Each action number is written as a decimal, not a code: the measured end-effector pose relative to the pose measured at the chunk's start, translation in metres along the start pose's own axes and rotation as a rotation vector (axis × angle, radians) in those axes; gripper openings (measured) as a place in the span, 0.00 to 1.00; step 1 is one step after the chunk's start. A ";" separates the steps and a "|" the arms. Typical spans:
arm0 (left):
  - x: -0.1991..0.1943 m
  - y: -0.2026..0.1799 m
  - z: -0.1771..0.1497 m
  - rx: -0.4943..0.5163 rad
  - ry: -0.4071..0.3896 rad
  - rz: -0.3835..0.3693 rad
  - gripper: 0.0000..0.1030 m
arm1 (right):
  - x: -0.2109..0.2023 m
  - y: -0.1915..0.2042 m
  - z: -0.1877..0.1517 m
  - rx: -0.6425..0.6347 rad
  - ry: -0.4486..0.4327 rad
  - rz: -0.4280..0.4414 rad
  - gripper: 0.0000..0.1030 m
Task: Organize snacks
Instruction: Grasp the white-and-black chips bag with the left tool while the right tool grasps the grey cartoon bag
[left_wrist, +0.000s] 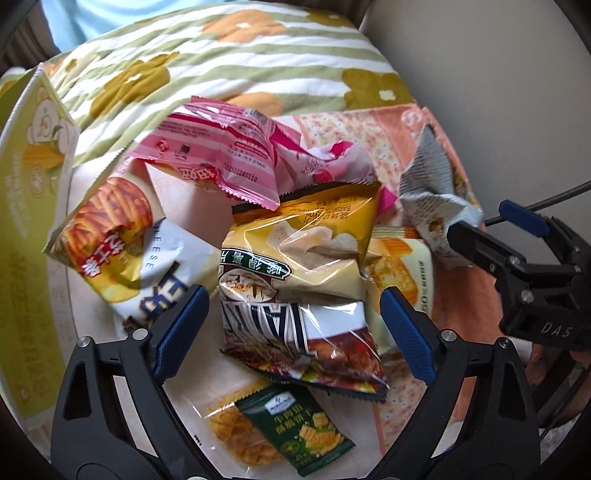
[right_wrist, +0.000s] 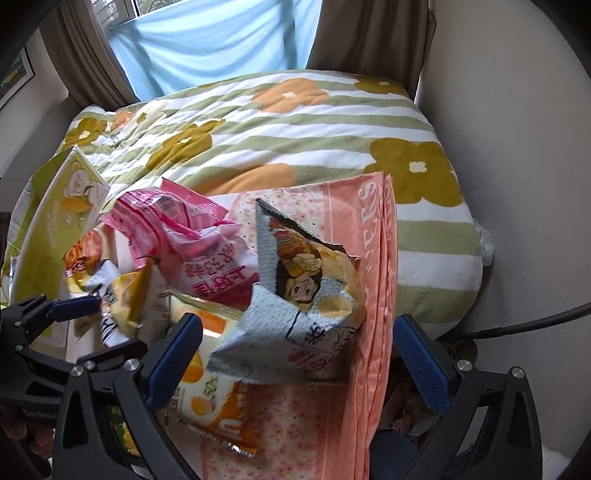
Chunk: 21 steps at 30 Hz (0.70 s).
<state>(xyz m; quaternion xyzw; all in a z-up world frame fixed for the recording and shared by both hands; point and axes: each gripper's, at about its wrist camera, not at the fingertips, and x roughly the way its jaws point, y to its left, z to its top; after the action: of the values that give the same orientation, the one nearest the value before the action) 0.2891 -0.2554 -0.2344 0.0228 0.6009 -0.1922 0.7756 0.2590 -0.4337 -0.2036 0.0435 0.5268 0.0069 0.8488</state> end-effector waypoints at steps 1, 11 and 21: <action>0.002 0.000 0.000 0.002 0.002 0.005 0.90 | 0.003 -0.001 0.001 0.005 0.004 0.004 1.00; 0.008 -0.003 -0.004 0.009 0.026 0.022 0.74 | 0.027 -0.004 0.008 0.014 0.060 0.006 0.85; 0.005 -0.007 -0.006 0.011 0.019 0.016 0.61 | 0.029 -0.002 0.012 0.044 0.082 0.043 0.69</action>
<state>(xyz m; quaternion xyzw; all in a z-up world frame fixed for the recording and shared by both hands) 0.2823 -0.2612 -0.2391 0.0335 0.6068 -0.1892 0.7713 0.2828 -0.4349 -0.2245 0.0732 0.5601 0.0153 0.8250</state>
